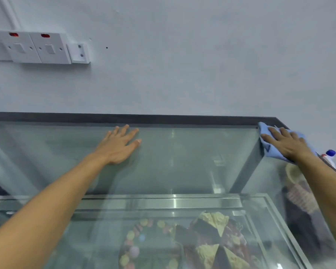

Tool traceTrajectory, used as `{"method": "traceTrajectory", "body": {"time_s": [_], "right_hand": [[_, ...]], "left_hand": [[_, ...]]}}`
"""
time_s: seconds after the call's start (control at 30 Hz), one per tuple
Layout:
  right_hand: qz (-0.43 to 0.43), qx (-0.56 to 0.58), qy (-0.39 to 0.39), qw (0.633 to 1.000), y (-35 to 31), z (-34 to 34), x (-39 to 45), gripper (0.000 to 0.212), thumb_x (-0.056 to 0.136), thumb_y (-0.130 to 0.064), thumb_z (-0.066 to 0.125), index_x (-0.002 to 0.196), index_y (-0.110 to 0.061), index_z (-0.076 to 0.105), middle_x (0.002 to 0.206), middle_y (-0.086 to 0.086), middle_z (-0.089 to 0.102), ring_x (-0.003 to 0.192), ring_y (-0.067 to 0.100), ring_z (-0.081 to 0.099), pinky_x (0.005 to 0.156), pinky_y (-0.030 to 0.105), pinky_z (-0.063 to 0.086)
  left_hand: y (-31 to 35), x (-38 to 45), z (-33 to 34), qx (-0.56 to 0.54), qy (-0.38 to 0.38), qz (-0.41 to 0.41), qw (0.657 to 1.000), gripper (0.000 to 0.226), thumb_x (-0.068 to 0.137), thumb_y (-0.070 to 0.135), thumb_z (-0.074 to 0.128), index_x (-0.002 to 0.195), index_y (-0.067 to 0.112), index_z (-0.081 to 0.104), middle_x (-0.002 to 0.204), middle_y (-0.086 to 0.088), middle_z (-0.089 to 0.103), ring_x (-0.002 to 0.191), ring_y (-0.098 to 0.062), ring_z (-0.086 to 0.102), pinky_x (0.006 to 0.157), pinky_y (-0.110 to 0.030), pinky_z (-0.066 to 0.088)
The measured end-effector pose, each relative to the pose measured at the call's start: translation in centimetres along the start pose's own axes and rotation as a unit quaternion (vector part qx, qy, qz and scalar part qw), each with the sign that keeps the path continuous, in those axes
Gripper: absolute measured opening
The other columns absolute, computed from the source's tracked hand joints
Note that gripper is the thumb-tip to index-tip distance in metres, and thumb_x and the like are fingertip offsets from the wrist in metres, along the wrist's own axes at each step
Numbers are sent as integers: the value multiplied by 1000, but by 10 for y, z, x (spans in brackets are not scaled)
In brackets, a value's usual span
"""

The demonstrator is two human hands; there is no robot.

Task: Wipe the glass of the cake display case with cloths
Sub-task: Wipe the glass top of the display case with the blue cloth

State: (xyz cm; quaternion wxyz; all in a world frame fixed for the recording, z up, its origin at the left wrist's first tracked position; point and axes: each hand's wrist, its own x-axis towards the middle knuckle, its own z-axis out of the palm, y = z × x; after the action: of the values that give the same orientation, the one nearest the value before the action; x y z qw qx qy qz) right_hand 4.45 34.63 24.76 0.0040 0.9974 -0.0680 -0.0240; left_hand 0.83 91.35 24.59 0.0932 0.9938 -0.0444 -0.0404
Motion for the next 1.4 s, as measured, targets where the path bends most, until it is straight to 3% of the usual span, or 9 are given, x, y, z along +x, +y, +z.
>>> {"method": "traceTrajectory", "body": {"time_s": [0.1, 0.37, 0.5, 0.63, 0.73, 0.87, 1.07, 1.27, 1.4], "right_hand": [[71, 93, 7, 993, -91, -12, 32, 77, 95, -75, 23, 163, -40, 9, 173, 5, 7, 156, 39, 11, 123, 56, 11], [-260, 49, -42, 963, -370, -5, -46, 73, 101, -72, 24, 164, -39, 8, 174, 3, 0, 159, 35, 0, 127, 53, 0], [-375, 55, -1, 925, -287, 6, -157, 73, 93, -78, 18, 160, -52, 6, 172, -12, -2, 158, 16, -7, 128, 40, -4], [-297, 54, -9, 953, -154, -2, -177, 73, 88, -85, 15, 155, -58, 7, 170, -18, 3, 158, 7, -3, 123, 22, -10], [-171, 13, -33, 985, -96, -5, -111, 78, 85, -91, 0, 154, -58, 16, 169, 1, 25, 156, 32, 22, 126, 48, 15], [-28, 28, -18, 999, -161, -8, -42, 105, 76, -96, -3, 164, -40, 11, 173, 8, 7, 155, 44, 13, 122, 55, 14], [-297, 74, -22, 952, -358, 9, -185, 73, 100, -74, 26, 163, -44, 7, 174, 0, 1, 159, 31, -2, 128, 50, -2], [-293, 71, -10, 953, -216, 4, -284, 75, 85, -90, 10, 155, -62, 3, 167, -26, -10, 157, 4, -14, 125, 26, -13], [-156, -5, -16, 988, -128, 0, -216, 108, 78, -94, -11, 161, -37, 27, 172, 1, 16, 157, 19, 10, 124, 46, 11]], "left_hand": [[1, 2, 4, -2, 7, -3, 1000, 64, 106, 63, 16, 165, 41, 7, 174, 5, -5, 161, -25, -6, 129, -44, -5], [-6, 5, 5, -90, 30, -14, 995, 63, 109, 52, 4, 166, 26, 8, 173, 8, 4, 161, -18, 0, 130, -38, -1], [-7, 6, 4, -84, 21, -8, 996, 64, 108, 54, 3, 166, 27, 11, 174, 6, 4, 161, -20, 1, 130, -40, -1], [-9, 4, 3, -29, 11, 14, 999, 65, 110, 53, 17, 167, 23, 9, 174, 1, -1, 161, -25, -2, 129, -42, -1], [-12, 1, 1, -14, -3, 30, 999, 67, 110, 54, 20, 167, 23, 7, 174, 0, -3, 161, -26, -4, 130, -43, -1], [-23, -7, 4, -18, 1, 37, 999, 62, 110, 54, 14, 166, 30, 9, 174, 5, -1, 161, -22, -3, 129, -44, -2], [-26, -13, 0, -39, 1, 33, 999, 56, 112, 44, 6, 166, 29, 9, 174, 3, 3, 161, -21, 0, 130, -41, -1], [-24, -20, -1, -30, -10, 47, 998, 64, 108, 58, 8, 166, 30, 10, 174, 2, 0, 161, -24, -2, 129, -44, -2], [-25, -32, -1, 7, -13, 58, 998, 68, 108, 60, 14, 167, 28, 5, 174, 2, -4, 161, -24, -4, 129, -43, -3]]}}
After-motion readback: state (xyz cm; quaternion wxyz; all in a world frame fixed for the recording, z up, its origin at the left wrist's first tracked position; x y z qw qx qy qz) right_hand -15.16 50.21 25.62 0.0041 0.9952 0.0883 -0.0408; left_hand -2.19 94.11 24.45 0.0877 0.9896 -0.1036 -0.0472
